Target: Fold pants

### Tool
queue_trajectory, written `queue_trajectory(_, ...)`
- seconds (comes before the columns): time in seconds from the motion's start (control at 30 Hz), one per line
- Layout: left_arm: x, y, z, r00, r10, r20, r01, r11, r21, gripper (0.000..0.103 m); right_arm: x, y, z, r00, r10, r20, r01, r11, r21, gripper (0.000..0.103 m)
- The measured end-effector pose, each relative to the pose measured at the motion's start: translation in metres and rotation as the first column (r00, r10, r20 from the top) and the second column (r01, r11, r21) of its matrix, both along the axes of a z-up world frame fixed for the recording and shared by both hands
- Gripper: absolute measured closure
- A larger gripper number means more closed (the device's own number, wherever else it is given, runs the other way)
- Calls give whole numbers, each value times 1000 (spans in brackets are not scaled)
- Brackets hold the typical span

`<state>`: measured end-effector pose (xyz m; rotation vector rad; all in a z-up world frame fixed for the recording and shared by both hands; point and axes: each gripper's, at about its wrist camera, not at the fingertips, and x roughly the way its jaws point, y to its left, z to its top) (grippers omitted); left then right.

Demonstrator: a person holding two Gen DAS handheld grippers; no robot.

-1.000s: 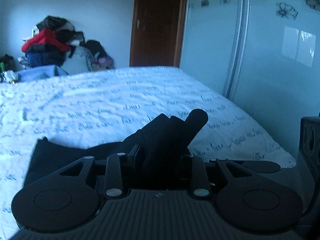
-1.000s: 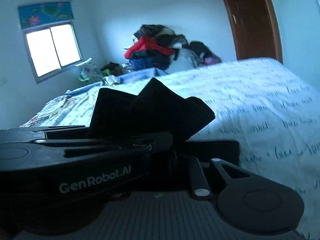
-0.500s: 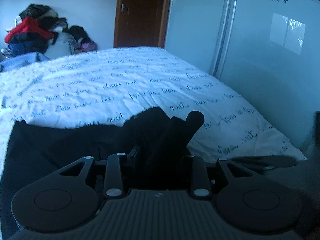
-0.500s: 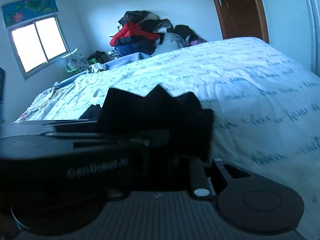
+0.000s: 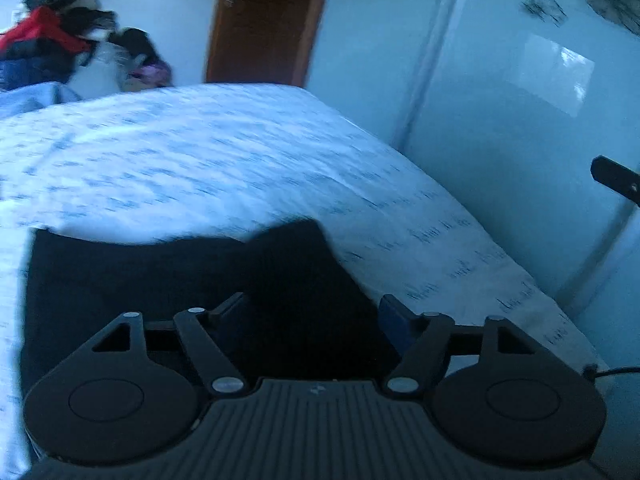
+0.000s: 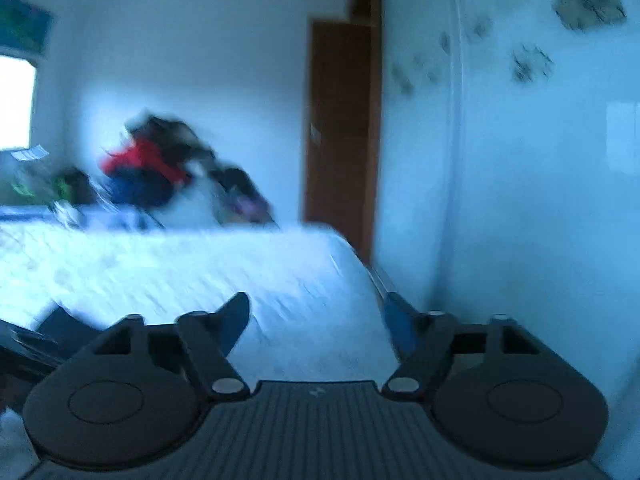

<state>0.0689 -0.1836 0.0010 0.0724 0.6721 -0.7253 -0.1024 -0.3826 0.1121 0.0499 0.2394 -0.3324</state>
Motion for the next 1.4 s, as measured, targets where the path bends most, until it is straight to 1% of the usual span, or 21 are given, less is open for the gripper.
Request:
queue_trajectory(0.1,17,26,5,989,135,58,-136,990,28,21,46,9,-14,982,186,-29,-182,977,108,27)
queue_trajectory(0.2,38,43,2,960,254,118,-267,957,114,21,113,19,-47,935,343,-96,-311,917,249,28)
queue_trajectory(0.27,51,51,-2,945,298,135,-318,934,162,21,156,22,-69,900,416,-130,-350,868,352,28)
queue_trajectory(0.37,67,62,-7,934,337,120,-355,914,198,22,199,24,-96,879,420,-227,-308,862,403,28)
queue_trajectory(0.4,69,64,-8,933,341,114,-358,913,198,22,207,22,-103,868,434,-241,-308,851,424,34)
queue_trajectory(0.43,71,65,-10,934,340,110,-356,913,199,21,213,22,-110,854,461,-240,-319,830,458,52)
queue_trajectory(0.47,72,65,-12,935,338,109,-354,913,203,21,213,21,-113,848,476,-234,-328,818,473,58)
queue_trajectory(0.5,73,64,-14,934,339,109,-355,911,210,21,212,22,-113,846,480,-231,-337,819,465,65)
queue_trajectory(0.53,74,62,-16,934,340,109,-357,908,218,21,209,24,-112,852,468,-235,-336,833,439,87)
queue_trajectory(0.57,77,60,-19,935,338,109,-355,907,226,21,207,29,-110,865,435,-250,-316,859,403,91)
queue_trajectory(0.7,82,52,-33,927,353,128,-375,886,273,20,207,28,-107,880,400,-256,-285,876,389,92)
queue_trajectory(0.87,75,58,-33,923,352,153,-382,884,271,19,191,28,-100,916,317,-247,-231,918,323,92)
queue_trajectory(0.9,76,58,-33,922,356,149,-385,882,274,19,191,22,-100,913,339,-229,-242,898,367,92)
queue_trajectory(0.97,80,61,-32,921,373,112,-390,885,254,19,196,8,-103,890,416,-184,-275,814,512,91)
queue_trajectory(1.07,80,63,-28,922,379,76,-386,895,224,19,203,-3,-105,899,405,-166,-239,772,590,84)
queue_trajectory(1.1,79,63,-28,922,378,79,-386,894,226,19,206,-8,-108,899,414,-145,-239,740,628,85)
queue_trajectory(1.17,77,61,-28,925,369,91,-380,894,236,19,211,-17,-115,892,440,-105,-242,660,711,84)
queue_trajectory(1.23,76,59,-28,926,363,101,-376,895,239,19,214,-24,-125,877,479,-49,-251,542,802,82)
queue_trajectory(1.27,76,58,-29,927,362,102,-376,896,238,19,215,-25,-129,871,491,-20,-264,501,824,82)
queue_trajectory(1.3,76,57,-29,926,363,101,-377,895,239,19,218,-25,-131,863,505,-9,-271,478,836,82)
queue_trajectory(1.4,78,54,-31,923,374,94,-385,891,238,19,231,-22,-138,863,504,-36,-250,488,836,80)
